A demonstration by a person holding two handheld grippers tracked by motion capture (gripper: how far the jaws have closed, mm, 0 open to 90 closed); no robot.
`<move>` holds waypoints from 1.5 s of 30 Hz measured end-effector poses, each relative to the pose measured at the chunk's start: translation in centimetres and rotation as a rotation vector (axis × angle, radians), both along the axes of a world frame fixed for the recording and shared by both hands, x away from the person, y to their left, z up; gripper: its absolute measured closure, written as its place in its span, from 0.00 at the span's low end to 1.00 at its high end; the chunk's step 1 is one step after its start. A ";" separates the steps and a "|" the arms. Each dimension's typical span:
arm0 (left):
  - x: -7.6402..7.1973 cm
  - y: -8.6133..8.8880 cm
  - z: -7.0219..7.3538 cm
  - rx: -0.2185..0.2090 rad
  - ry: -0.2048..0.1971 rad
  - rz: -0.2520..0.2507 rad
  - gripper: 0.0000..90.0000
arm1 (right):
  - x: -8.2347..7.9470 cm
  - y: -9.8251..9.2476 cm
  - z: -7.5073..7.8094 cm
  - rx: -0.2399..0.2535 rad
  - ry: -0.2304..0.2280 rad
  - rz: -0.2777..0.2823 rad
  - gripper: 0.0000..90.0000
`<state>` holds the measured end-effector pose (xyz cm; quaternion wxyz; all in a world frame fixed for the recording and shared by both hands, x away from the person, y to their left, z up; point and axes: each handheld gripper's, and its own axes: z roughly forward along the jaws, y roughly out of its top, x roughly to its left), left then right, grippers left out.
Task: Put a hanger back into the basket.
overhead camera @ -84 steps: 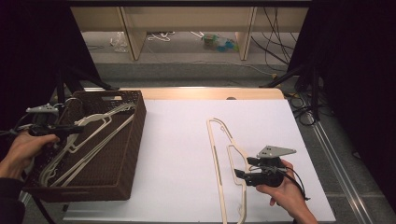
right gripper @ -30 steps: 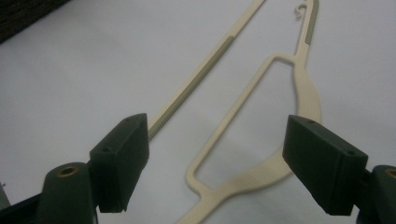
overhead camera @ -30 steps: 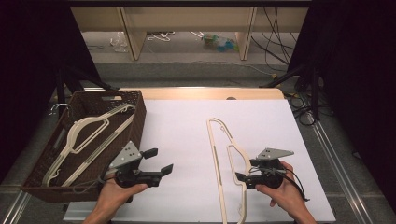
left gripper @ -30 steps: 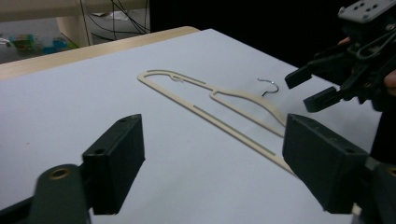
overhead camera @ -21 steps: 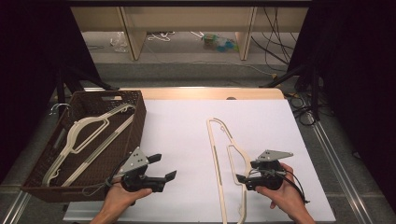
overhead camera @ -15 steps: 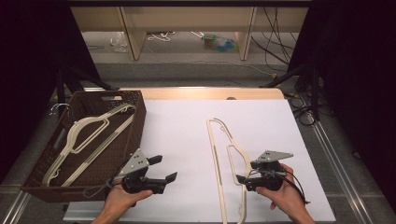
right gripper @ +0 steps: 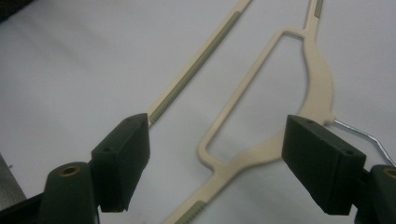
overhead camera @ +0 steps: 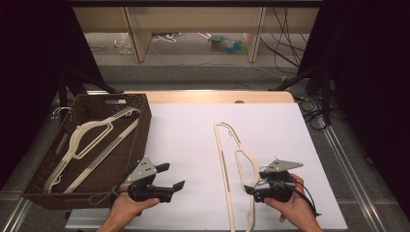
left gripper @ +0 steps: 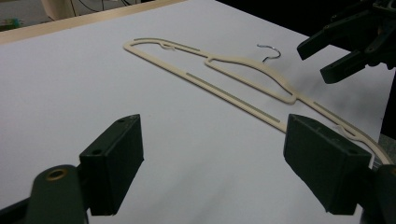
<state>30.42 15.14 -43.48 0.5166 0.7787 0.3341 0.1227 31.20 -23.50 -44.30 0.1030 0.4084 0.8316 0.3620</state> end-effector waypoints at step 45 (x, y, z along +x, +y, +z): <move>-0.1 -0.2 -0.7 0.035 0.010 -0.056 0.22 | 0.0 0.9 -2.1 -0.300 0.166 0.049 0.70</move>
